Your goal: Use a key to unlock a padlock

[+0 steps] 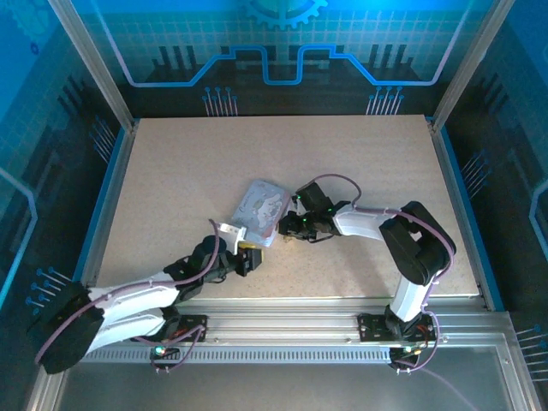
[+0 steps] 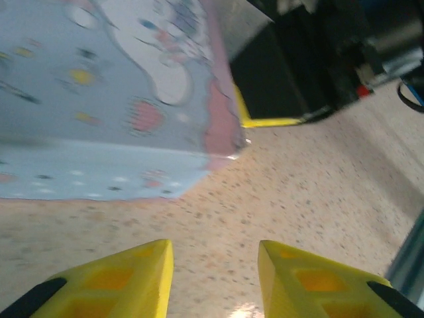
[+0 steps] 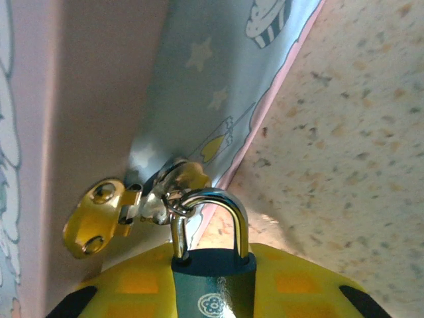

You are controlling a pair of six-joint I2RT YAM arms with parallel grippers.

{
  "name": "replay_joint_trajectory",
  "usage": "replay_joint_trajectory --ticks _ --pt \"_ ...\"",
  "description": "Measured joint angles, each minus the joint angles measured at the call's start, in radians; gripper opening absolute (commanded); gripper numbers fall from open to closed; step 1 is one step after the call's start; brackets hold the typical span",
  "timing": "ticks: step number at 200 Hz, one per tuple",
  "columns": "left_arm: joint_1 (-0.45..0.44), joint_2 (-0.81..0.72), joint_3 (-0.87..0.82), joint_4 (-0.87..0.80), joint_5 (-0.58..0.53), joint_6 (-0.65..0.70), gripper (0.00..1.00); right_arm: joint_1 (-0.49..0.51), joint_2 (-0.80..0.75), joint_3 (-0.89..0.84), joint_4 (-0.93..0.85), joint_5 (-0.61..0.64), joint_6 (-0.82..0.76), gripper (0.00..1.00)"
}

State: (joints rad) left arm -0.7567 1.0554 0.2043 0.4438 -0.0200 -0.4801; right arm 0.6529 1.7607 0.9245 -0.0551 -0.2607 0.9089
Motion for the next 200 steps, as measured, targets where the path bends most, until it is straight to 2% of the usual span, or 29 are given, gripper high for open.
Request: replay_joint_trajectory --ticks 39,80,116,156,200 --pt "-0.010 0.169 -0.002 0.193 -0.026 -0.101 0.38 0.100 -0.001 0.000 0.017 0.088 0.212 0.22" --pt "-0.012 0.316 -0.007 0.365 -0.039 -0.185 0.33 0.158 -0.002 0.010 0.013 0.157 0.342 0.22" --pt "-0.005 0.488 -0.013 0.542 -0.035 -0.254 0.28 0.166 -0.002 0.020 0.000 0.173 0.383 0.22" --pt "0.023 0.740 -0.016 0.873 0.034 -0.336 0.24 0.165 -0.002 0.020 -0.008 0.212 0.385 0.22" --pt "0.022 0.766 -0.018 0.923 0.043 -0.341 0.25 0.166 -0.002 0.020 -0.002 0.200 0.401 0.22"
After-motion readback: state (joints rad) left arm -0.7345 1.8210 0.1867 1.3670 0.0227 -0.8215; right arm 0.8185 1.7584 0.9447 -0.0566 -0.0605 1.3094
